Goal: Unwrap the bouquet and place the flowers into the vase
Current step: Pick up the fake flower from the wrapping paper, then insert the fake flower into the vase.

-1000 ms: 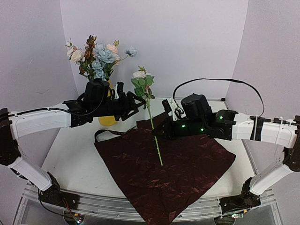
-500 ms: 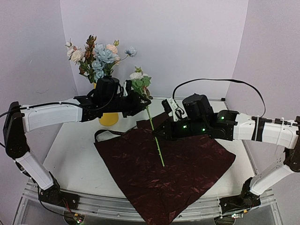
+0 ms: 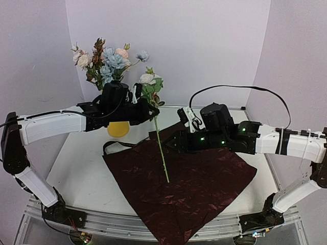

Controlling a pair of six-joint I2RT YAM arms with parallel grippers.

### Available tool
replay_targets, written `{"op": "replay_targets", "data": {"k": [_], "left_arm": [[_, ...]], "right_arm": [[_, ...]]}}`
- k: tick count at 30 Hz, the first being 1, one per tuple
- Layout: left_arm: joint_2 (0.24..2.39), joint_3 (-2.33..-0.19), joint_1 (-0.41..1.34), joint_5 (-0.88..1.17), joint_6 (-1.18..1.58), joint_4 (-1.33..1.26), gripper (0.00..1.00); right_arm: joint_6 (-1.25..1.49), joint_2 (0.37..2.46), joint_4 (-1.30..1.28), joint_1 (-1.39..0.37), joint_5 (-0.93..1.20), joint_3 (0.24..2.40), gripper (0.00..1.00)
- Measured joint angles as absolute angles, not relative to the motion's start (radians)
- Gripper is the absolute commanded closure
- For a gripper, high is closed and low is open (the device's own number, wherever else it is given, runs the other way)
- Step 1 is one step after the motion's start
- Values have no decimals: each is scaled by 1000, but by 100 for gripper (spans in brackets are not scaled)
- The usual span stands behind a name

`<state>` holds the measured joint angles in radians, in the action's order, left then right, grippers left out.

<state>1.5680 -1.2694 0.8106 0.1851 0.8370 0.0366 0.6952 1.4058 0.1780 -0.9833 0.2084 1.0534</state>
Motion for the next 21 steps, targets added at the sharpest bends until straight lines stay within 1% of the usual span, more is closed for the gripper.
{"op": "replay_targets", "data": {"k": [5, 12, 17, 21], "left_arm": [[1478, -1270, 811, 64, 669, 180, 100], [1276, -1279, 811, -245, 414, 270, 100], [1153, -1293, 799, -495, 250, 207, 100], [1072, -1272, 749, -601, 122, 62, 100]], "right_arm": [[694, 1392, 180, -983, 182, 1051, 42], [685, 1362, 180, -983, 140, 1051, 42], [678, 1351, 181, -983, 126, 1051, 42], [677, 1349, 181, -983, 123, 1051, 42]]}}
